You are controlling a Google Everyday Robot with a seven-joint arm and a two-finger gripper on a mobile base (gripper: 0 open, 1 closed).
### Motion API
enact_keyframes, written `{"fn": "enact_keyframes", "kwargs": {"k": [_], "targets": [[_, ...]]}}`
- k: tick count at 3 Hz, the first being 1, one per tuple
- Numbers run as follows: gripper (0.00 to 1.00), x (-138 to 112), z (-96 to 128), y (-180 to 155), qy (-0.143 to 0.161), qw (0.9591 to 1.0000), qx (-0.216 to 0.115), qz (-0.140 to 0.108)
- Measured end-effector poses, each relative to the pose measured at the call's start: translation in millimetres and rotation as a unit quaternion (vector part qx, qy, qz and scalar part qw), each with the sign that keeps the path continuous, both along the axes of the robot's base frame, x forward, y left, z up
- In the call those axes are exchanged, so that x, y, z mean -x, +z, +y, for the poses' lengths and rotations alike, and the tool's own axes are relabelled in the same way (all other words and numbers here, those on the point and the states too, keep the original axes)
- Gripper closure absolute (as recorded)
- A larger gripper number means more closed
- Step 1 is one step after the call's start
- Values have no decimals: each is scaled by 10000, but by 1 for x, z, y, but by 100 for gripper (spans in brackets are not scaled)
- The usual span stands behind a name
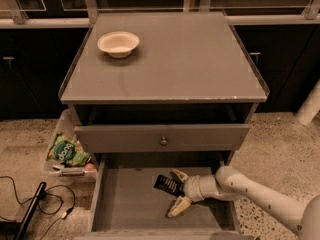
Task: Pick rxbar chocolate from middle drawer and place on counter
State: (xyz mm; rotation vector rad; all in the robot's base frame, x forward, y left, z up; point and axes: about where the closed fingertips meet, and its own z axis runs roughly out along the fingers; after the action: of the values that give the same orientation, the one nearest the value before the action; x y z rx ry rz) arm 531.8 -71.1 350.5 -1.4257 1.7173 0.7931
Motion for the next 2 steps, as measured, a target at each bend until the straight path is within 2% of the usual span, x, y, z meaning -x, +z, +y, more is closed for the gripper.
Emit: {"fn": "enact_keyframes", "kwargs": {"k": [1, 2], "targets": [[0, -2, -4, -6, -99, 9999, -45, 119], [19, -2, -4, -6, -100, 9999, -46, 120]]}}
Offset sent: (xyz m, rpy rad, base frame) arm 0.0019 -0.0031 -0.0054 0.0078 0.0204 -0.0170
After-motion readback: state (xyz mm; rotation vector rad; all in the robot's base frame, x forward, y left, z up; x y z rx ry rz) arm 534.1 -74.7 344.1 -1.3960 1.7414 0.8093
